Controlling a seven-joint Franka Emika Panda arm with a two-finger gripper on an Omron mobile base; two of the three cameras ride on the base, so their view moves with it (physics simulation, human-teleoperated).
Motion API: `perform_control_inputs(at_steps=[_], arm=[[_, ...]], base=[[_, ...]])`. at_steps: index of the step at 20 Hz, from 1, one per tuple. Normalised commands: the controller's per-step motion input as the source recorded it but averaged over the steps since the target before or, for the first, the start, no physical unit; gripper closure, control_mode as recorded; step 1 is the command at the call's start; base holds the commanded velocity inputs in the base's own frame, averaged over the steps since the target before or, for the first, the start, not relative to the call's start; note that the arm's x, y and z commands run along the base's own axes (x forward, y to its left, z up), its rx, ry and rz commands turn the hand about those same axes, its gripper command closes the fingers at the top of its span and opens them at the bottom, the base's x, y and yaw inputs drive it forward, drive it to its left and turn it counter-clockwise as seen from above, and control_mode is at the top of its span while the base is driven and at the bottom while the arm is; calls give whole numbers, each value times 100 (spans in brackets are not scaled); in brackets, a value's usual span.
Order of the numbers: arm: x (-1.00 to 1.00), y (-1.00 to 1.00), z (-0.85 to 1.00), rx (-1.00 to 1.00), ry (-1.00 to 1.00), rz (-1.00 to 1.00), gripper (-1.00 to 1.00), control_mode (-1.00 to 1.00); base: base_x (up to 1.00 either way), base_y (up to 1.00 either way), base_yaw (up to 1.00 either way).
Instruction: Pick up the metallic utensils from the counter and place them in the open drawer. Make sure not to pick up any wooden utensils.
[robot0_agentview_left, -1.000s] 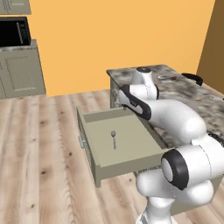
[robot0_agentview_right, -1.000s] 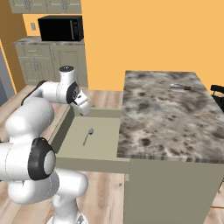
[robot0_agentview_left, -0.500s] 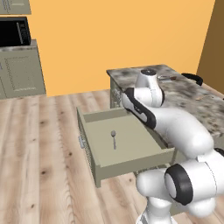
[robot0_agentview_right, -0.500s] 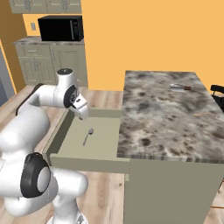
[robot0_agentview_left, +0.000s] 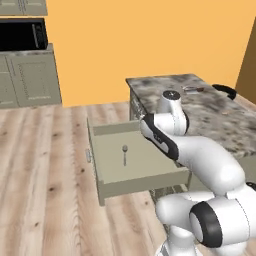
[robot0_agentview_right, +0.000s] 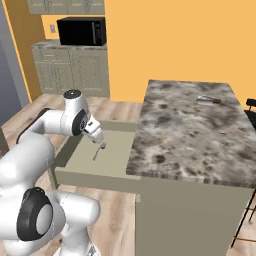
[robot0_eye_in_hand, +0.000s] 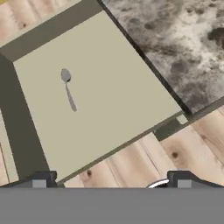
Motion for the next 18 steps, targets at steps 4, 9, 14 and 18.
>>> perform_control_inputs(at_steps=[4,9,14,18], arm=[[0,0,0,0,0,0,-100,100],[0,0,0,0,0,0,-100,100],[0,0,0,0,0,0,-100,100],[0,0,0,0,0,0,-100,100]], base=[[-27,-100,14],[-5,-100,9],[0,-100,16],[0,-100,16]])
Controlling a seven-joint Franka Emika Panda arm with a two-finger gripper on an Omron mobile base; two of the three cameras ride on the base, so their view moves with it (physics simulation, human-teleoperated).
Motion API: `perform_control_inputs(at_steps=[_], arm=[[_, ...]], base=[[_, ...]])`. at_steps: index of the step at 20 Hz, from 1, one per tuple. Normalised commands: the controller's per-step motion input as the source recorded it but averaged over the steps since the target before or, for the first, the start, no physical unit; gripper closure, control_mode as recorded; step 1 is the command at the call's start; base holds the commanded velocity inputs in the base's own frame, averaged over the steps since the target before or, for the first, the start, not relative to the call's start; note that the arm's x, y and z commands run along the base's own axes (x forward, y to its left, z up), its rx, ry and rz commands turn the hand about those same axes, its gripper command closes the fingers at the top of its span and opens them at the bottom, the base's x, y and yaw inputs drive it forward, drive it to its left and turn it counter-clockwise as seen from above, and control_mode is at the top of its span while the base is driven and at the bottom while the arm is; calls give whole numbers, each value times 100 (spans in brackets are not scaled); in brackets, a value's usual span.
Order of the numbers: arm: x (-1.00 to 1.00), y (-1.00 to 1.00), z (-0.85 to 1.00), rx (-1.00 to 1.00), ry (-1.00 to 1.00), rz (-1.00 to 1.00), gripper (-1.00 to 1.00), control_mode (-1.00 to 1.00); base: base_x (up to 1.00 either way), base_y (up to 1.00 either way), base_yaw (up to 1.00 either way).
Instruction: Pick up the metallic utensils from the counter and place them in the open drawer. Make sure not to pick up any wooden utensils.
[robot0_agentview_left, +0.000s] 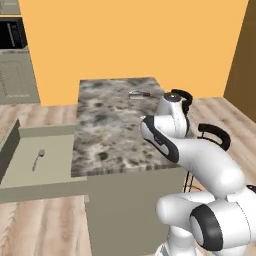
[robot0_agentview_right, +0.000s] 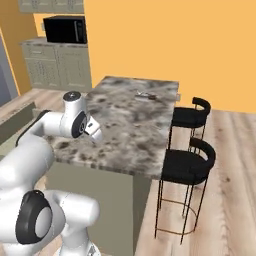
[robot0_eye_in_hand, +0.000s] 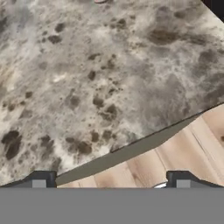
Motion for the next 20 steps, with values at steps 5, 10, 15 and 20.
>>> perform_control_inputs(at_steps=[5,10,15,20], arm=[[0,0,0,0,0,0,-100,100],[0,0,0,0,0,0,-100,100],[0,0,0,0,0,0,-100,100],[0,0,0,0,0,0,-100,100]], base=[[0,-100,18],[0,-100,19],[2,-100,18],[21,-100,17]])
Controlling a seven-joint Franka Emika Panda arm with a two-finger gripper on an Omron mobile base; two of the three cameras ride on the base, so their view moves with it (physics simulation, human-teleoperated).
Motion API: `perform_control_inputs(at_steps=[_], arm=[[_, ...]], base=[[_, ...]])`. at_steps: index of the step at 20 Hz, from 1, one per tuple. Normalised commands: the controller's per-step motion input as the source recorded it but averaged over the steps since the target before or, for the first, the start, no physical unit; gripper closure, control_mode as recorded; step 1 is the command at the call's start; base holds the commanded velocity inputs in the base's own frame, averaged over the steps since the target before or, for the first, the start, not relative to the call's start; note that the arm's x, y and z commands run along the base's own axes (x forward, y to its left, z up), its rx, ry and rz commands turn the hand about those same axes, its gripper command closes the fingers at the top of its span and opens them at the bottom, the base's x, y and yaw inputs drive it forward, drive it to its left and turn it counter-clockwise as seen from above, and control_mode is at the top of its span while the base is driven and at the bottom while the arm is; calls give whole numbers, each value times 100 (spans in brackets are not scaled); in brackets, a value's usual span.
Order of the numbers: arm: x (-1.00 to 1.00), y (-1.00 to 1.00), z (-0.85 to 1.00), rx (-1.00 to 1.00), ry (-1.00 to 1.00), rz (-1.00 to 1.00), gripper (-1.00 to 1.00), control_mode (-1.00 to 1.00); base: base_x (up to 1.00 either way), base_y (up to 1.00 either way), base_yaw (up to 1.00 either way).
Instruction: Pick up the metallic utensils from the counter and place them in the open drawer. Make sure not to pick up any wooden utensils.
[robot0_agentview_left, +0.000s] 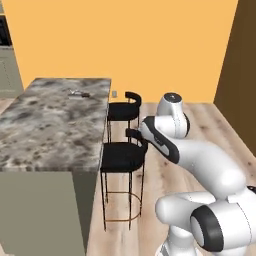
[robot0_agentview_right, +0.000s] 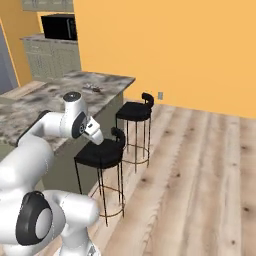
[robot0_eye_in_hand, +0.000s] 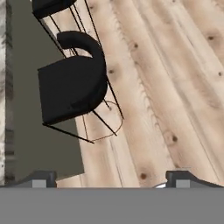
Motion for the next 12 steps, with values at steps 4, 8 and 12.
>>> perform_control_inputs(at_steps=[4,8,12], arm=[[0,0,0,0,0,0,-100,100],[0,0,0,0,0,0,-100,100],[0,0,0,0,0,0,-100,100]], base=[[46,-100,23],[69,-99,37],[87,-85,54]])
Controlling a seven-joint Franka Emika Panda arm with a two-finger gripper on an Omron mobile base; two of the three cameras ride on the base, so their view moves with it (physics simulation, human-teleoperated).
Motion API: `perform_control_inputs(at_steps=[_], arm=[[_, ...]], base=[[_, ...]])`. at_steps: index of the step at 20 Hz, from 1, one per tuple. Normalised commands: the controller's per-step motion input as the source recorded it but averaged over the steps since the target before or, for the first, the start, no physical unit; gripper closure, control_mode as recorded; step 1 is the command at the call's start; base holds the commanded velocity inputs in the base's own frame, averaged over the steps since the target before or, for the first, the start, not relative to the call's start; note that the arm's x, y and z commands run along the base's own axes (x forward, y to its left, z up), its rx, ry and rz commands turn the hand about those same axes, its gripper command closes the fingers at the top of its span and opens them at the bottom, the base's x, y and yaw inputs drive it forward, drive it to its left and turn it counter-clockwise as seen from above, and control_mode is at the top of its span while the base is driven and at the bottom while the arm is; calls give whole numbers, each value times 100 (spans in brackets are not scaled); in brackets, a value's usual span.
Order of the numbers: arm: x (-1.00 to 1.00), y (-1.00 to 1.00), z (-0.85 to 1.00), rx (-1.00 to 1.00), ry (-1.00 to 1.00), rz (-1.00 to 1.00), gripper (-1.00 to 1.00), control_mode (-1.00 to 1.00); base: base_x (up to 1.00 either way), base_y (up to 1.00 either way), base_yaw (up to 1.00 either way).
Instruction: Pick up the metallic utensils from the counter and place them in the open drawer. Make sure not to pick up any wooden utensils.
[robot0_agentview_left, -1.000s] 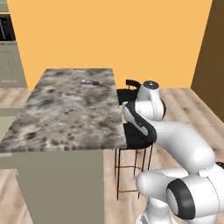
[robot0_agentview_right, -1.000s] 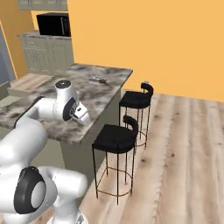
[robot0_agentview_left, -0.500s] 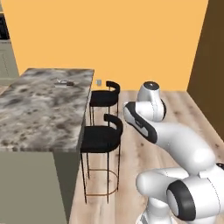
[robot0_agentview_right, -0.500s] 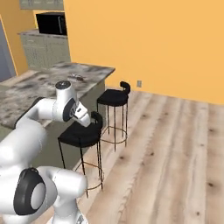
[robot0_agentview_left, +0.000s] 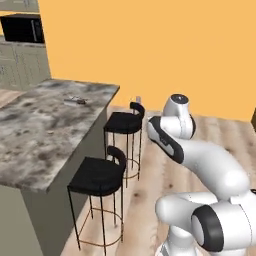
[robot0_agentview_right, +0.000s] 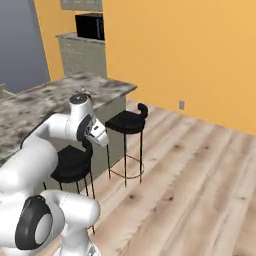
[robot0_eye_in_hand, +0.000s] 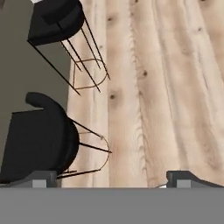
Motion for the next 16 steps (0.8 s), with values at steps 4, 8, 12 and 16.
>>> perform_control_inputs(at_steps=[4,8,12,16], arm=[[0,0,0,0,0,0,-100,100],[0,0,0,0,0,0,-100,100],[0,0,0,0,0,0,-100,100],[0,0,0,0,0,0,-100,100]], base=[[85,-80,64],[77,-88,63],[73,-93,59],[57,-100,54]])
